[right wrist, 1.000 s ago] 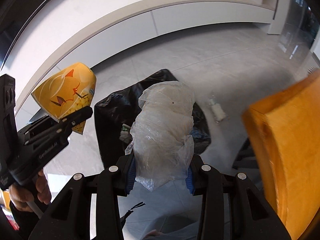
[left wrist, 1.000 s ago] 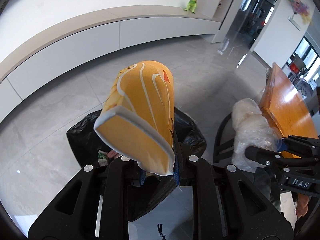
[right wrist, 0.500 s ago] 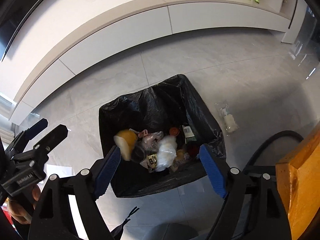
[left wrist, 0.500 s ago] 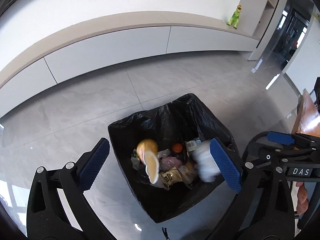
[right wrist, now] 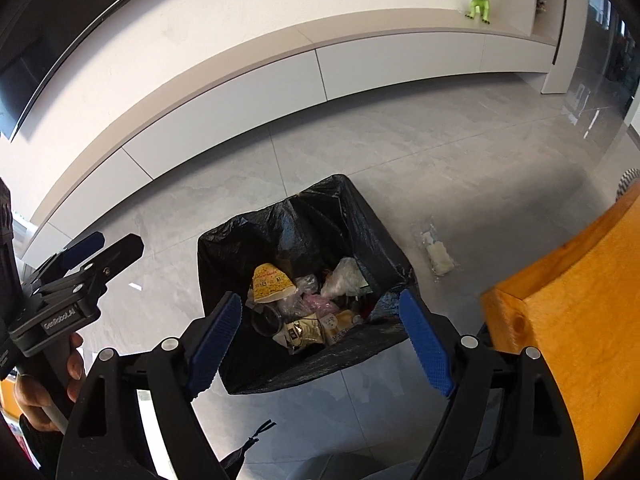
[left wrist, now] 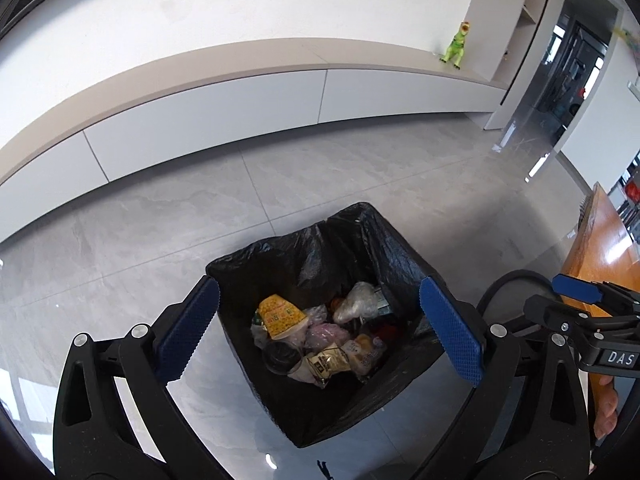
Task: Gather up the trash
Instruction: 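Swing both open tools back over the table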
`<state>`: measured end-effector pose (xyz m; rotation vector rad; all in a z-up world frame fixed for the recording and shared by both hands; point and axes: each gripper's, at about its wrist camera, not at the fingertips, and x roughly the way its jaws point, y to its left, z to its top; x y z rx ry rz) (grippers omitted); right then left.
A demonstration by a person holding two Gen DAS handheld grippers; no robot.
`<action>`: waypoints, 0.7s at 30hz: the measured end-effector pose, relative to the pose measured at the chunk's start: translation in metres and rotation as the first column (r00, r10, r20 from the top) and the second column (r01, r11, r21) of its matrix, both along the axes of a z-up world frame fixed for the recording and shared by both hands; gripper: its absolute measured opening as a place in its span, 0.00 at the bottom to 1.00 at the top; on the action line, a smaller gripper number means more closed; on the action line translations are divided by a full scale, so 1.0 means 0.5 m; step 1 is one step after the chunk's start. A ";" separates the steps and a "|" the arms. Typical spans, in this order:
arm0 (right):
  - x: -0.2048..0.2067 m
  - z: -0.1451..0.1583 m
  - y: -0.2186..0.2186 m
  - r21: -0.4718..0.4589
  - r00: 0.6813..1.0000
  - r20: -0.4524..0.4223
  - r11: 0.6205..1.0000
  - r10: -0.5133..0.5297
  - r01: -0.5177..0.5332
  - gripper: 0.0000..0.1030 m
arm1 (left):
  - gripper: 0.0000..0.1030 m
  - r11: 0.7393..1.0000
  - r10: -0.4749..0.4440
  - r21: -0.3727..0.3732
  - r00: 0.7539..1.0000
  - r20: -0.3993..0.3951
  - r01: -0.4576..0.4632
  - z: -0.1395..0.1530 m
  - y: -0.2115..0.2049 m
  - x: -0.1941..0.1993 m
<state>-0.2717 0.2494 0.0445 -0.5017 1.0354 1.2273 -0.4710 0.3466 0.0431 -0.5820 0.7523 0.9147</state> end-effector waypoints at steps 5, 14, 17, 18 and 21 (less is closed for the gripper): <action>0.028 0.023 -0.049 0.028 0.999 0.007 0.999 -0.033 0.033 0.79 | 0.94 0.999 -0.038 0.026 0.999 -0.017 0.038 0.017 -0.027 0.039; 0.112 0.059 -0.173 0.089 0.988 0.017 0.985 -0.153 0.150 0.79 | 0.94 0.987 -0.154 0.043 0.988 0.015 0.153 0.058 -0.090 0.132; 0.153 0.068 -0.247 0.114 0.969 0.031 0.964 -0.243 0.239 0.83 | 0.94 0.972 -0.234 0.051 0.971 0.053 0.231 0.075 -0.126 0.190; 0.166 0.069 -0.273 0.123 0.960 0.035 0.955 -0.277 0.271 0.83 | 0.94 0.963 -0.266 0.053 0.962 0.061 0.263 0.079 -0.141 0.216; 0.218 0.064 -0.371 0.137 0.920 0.045 0.915 -0.389 0.380 0.84 | 0.94 0.933 -0.359 0.056 0.931 0.061 0.356 0.080 -0.187 0.293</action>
